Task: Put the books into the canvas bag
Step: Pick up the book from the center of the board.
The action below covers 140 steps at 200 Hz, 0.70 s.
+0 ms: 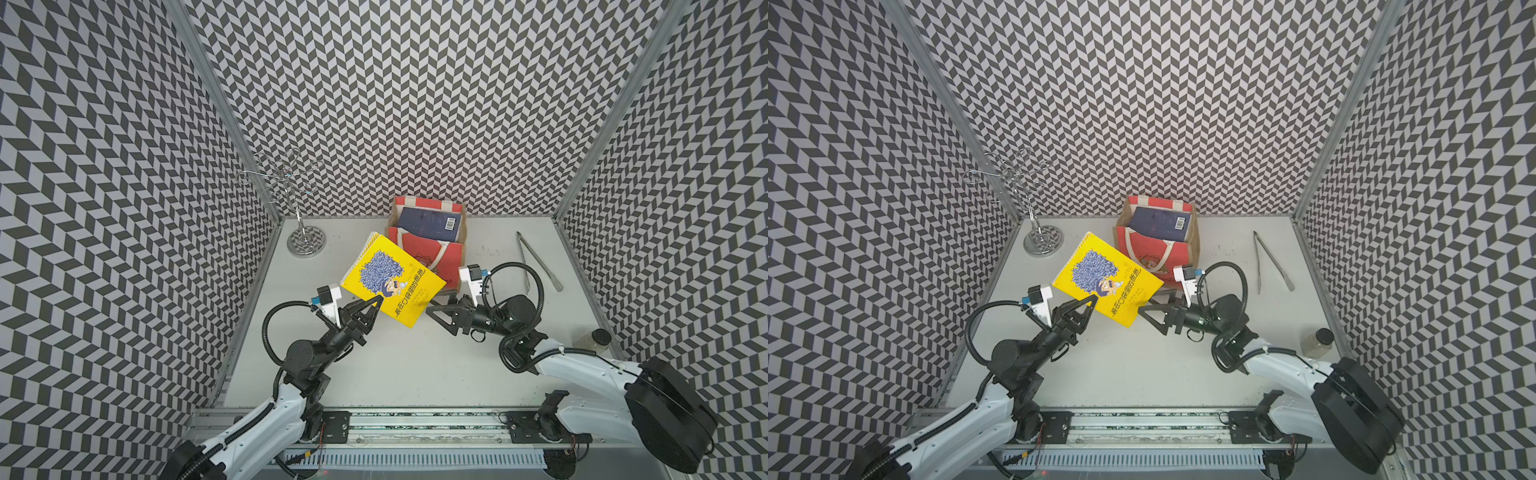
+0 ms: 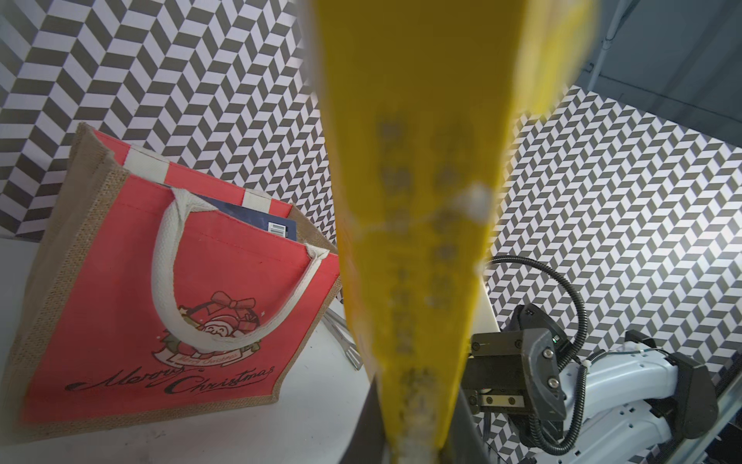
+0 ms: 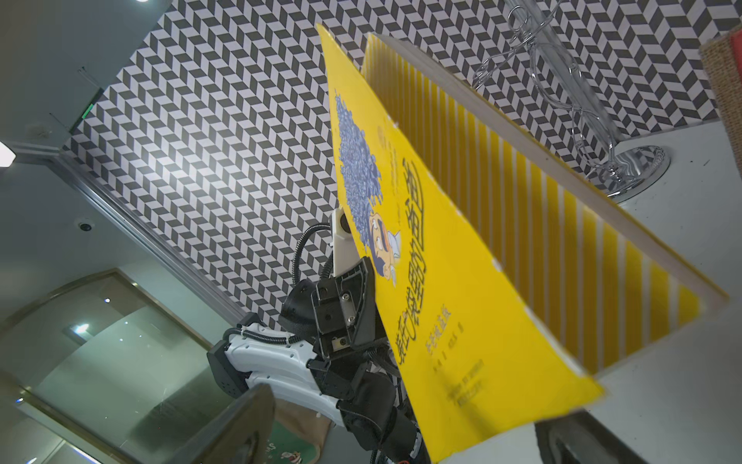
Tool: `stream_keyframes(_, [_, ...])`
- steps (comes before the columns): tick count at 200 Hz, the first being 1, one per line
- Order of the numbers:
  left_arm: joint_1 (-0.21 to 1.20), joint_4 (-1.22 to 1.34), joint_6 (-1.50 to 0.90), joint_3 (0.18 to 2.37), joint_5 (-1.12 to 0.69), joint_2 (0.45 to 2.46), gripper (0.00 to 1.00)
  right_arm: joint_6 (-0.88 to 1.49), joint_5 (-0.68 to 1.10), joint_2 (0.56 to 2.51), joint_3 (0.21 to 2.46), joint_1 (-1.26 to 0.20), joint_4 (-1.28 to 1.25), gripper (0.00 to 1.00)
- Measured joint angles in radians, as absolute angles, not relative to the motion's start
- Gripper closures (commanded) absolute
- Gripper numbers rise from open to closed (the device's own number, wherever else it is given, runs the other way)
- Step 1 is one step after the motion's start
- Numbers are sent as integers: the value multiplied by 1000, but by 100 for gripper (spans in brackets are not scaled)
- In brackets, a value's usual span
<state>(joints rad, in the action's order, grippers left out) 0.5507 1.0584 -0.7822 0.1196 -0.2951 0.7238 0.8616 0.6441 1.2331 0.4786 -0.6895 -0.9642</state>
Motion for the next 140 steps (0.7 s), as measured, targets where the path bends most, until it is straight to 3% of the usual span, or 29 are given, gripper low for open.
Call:
stream_keyframes(43, [556,1100,-784,120,-277,722,100,846,616,1290,529,-692,-975,1])
stream_keyframes(76, [556,1121,-784,120,-264,720,100,861,620,1367,562,-696,-1010,8])
stream_keyframes(95, [556,1142,-783,120,-257,723,100,884,622,1395,572,-701,-1039,35])
stream_keyframes(129, [557,1160,-772,121,-244,733,100,896,617,1395,596,-701,-1035,97])
stream_keyframes(140, [554,1162,-772,122,-217,741,78,894,612,1381,621,-700,-995,100])
